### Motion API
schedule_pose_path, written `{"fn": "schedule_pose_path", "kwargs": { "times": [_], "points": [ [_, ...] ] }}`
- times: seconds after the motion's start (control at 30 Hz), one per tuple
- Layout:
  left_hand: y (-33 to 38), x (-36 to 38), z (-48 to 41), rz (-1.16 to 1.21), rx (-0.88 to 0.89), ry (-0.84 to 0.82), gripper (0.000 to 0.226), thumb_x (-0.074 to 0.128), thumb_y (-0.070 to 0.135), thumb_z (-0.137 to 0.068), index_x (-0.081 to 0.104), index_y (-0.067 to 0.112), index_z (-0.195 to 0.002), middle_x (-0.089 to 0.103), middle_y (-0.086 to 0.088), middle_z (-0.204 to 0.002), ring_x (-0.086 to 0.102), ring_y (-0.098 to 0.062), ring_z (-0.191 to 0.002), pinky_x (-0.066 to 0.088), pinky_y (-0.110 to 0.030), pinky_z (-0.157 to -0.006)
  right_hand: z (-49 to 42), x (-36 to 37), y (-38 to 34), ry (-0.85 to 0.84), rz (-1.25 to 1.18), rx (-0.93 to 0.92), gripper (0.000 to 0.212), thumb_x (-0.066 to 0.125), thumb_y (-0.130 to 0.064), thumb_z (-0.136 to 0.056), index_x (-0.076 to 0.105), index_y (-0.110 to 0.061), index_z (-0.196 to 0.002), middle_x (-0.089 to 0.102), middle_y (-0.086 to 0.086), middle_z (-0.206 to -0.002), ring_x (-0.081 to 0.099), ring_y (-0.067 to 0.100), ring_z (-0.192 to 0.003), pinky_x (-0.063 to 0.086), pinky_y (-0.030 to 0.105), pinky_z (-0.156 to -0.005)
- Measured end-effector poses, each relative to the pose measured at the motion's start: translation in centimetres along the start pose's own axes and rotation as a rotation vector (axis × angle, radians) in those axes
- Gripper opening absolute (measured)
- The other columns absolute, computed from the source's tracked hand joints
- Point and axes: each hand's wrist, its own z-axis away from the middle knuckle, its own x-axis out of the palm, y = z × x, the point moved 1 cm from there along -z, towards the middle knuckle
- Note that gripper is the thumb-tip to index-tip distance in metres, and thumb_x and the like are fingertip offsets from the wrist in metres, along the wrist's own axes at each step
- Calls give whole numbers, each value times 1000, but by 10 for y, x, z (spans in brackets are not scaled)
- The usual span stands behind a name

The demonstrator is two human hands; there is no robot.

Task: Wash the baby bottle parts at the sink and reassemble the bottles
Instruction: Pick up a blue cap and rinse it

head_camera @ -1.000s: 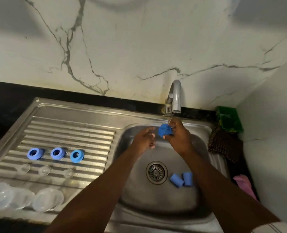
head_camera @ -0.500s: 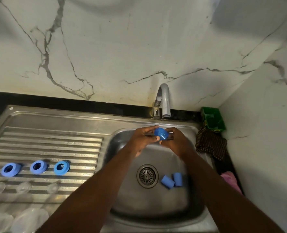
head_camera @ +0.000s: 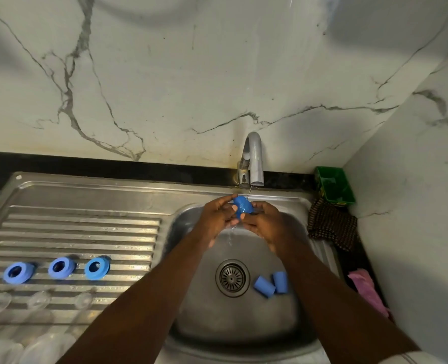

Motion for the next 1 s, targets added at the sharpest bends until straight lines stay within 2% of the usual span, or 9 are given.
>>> {"fn": "schedule_pose_path", "kwargs": {
  "times": [0.1, 0.23, 0.4, 0.53, 0.63, 0.7, 0.8, 0.9, 1.0],
  "points": [
    [0, -3, -1, -72, 19, 29, 42, 68, 7, -92, 61, 17, -132, 71, -11, -117, 73, -23, -101, 59, -44, -91, -2, 3, 3, -40, -74, 30, 33, 66, 2, -90, 58, -9, -120, 66, 15, -119, 69, 26, -105, 58, 27, -81],
    [-5, -7, 3, -49, -24, 15, 49, 67, 2, -91, 56, 16, -137, 66, -12, -125, 70, -25, -109, 59, -40, -91, -1, 4, 8, -59, -46, 5, 36, 64, 2, -90, 58, -10, -123, 67, 13, -119, 68, 26, -106, 59, 28, -79],
    [-20, -4, 13, 111, -176, 39, 29, 55, 6, -100, 59, 10, -128, 69, -13, -117, 72, -21, -97, 60, -33, -85, -2, 6, 14, -40, 198, -139, 52, 76, 2, -79, 56, -10, -125, 66, 11, -120, 65, 27, -111, 54, 46, -97],
    [-22, 5, 17, 93, -263, -11, 24, 43, 20, -107, 60, 13, -123, 69, -10, -106, 70, -20, -91, 58, -39, -84, -3, 7, 12, 35, 367, -271, 48, 78, -9, -80, 58, -16, -124, 67, 2, -112, 66, 17, -101, 55, 41, -92],
    [-20, 10, 16, 115, -307, -44, 28, 38, 23, -108, 59, 13, -125, 68, -11, -112, 69, -21, -94, 57, -39, -83, -1, 8, 6, 73, 416, -341, 47, 74, -5, -83, 56, -16, -124, 63, -3, -108, 61, 8, -94, 51, 20, -80],
    [-21, 10, 16, 104, -333, -34, 27, 37, 20, -108, 59, 13, -121, 67, -10, -108, 68, -22, -94, 56, -40, -84, -2, 7, 7, 120, 503, -433, 46, 75, -2, -80, 56, -17, -119, 63, -4, -106, 60, 5, -95, 45, 14, -76],
    [-25, 8, 12, -16, -362, 14, 25, 40, 17, -105, 60, 12, -119, 68, -8, -105, 66, -23, -96, 55, -42, -89, -2, 5, 10, 144, 614, -471, 46, 77, -2, -77, 53, -18, -112, 61, -3, -100, 59, 6, -89, 44, 13, -70],
    [-30, 0, 9, -54, -366, 96, 25, 44, 18, -105, 62, 14, -121, 70, -7, -108, 65, -23, -97, 55, -42, -90, -6, 4, 13, 191, 726, -471, 49, 81, -11, -76, 54, -21, -116, 62, -2, -107, 60, 13, -96, 50, 26, -79],
    [-34, -10, 9, -44, -375, 142, 24, 47, 18, -105, 62, 15, -122, 70, -10, -117, 66, -24, -98, 56, -39, -85, -8, -2, 15, 58, 802, -408, 50, 82, -15, -77, 56, -20, -119, 62, -3, -110, 61, 15, -101, 45, 23, -79]
  ]
}}
